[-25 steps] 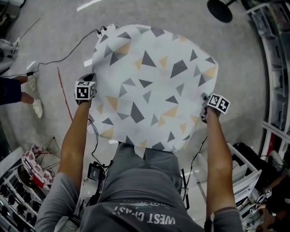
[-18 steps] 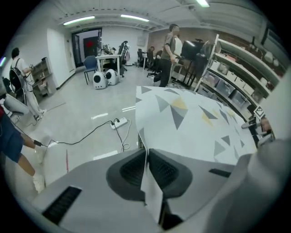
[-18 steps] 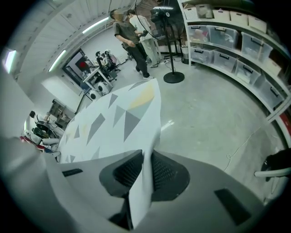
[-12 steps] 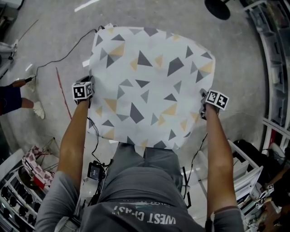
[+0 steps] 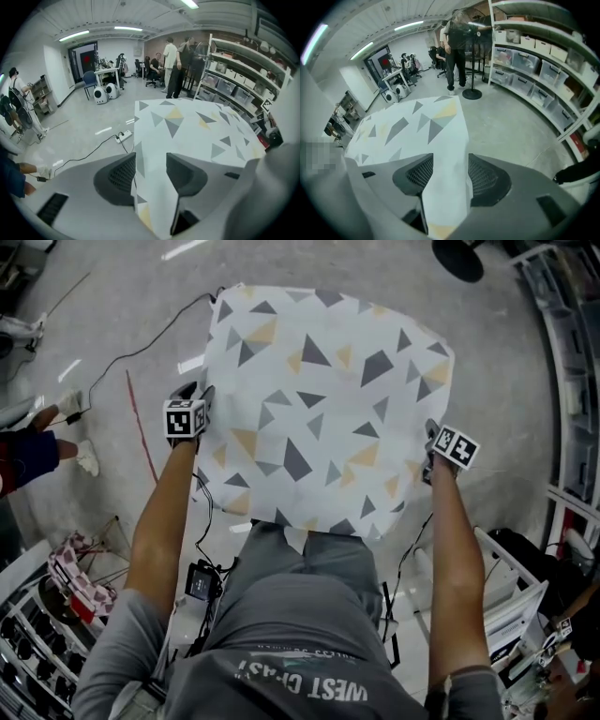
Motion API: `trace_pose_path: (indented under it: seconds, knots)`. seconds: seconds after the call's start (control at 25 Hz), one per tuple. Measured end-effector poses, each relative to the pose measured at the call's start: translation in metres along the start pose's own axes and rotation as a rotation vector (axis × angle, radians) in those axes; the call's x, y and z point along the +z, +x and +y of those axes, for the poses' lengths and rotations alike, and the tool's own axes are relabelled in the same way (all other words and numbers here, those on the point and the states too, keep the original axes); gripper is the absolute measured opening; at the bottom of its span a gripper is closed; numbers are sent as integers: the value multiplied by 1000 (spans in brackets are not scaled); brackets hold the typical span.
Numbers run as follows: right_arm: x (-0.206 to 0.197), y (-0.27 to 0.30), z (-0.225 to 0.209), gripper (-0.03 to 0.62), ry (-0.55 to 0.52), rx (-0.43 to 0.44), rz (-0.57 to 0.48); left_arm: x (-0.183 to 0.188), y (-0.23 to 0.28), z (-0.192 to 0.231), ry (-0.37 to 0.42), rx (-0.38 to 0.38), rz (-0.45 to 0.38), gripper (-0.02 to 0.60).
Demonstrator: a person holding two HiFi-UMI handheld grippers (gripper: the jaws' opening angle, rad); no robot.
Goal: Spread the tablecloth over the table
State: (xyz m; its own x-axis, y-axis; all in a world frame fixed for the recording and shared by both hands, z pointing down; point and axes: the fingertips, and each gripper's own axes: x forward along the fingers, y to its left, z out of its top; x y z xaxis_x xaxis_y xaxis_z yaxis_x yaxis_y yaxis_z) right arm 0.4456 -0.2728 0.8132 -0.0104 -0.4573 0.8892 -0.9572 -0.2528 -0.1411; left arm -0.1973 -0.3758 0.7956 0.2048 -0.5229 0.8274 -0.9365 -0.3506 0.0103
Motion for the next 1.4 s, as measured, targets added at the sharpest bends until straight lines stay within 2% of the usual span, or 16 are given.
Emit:
trace_pose_path:
  seconds: [0.08,0.16,0.28,0.56,0.76,0.88,0.96,1.12,1.24,1.4]
  knots:
    - [3,-16,5,244,-23,-21,-40,8,-13,-6,2,-10,-36,186]
    - [3,-37,18,244,-3,15,-79,13,-31,-16,-3,-31,-76,186]
    - [12,-81,53,232,18,124,-166,28,-62,-36,0,-74,-158,186]
    - [24,-207,159,171,-84,373,-368,73,-160,-100,31,-222,-381,186]
    - [22,-311,240,102,-159,501,-542,104,-251,-134,67,-320,-554,184]
    - [14,-370,279,55,-218,554,-627,119,-304,-157,131,-393,-644,181]
    - [7,-406,309,37,-271,610,-674,125,-341,-169,211,-424,-701,165]
    - [-2,-474,360,21,-400,668,-757,132,-413,-182,339,-459,-800,64]
    - [-9,-524,388,13,-470,669,-847,133,-460,-190,390,-496,-853,25]
    - [-27,-575,425,12,-513,687,-935,130,-515,-204,407,-556,-901,25]
